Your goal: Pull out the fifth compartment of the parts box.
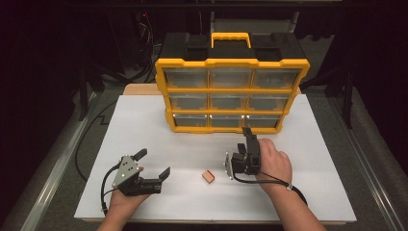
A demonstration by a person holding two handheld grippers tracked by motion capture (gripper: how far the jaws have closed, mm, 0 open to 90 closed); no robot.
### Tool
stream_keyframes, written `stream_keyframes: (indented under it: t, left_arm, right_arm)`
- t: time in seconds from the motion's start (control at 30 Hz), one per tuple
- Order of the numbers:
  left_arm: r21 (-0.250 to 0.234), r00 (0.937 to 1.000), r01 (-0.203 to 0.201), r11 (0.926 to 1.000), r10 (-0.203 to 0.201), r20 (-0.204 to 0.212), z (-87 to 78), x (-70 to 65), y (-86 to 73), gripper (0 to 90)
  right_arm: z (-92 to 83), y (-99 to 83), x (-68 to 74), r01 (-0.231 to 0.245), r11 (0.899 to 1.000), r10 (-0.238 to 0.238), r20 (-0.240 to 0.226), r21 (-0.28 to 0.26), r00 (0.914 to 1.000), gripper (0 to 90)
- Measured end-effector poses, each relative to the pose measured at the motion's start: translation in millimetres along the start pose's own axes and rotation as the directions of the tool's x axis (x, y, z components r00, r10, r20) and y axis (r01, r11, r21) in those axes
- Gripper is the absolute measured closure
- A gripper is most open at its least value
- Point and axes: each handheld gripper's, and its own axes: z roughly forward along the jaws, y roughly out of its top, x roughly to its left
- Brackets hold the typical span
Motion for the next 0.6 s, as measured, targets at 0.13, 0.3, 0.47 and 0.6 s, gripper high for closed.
stream_keyframes:
  t: [0.13,0.3,0.47,0.6]
  left_arm:
    - [-0.006,1.0,0.005,1.0,-0.005,-0.007,1.4,1.7,-0.4,0.3]
    - [0.007,0.9999,0.004,1.0,-0.004,-0.009,2.7,2.3,-0.8,0.3]
    - [0.007,0.9998,-0.019,0.9998,0.019,-0.006,0.8,-2.5,-1.5,0.3]
    - [0.012,0.9995,-0.033,0.9994,0.032,0.003,1.8,-3.7,-1.0,0.3]
  right_arm:
    - [5.0,8.3,-4.9,-0.024,0.999,0.024,0.008,-0.022,0.9997,26.9]
    - [13.1,16.0,-9.7,-0.028,0.999,0.029,0.027,-0.026,0.9992,29.0]
    - [16.4,21.0,-17.3,-0.021,1.0,0.022,0.039,-0.024,0.999,31.2]
    - [21.3,23.5,-24.7,-0.03,0.999,0.031,0.049,-0.022,0.9983,33.0]
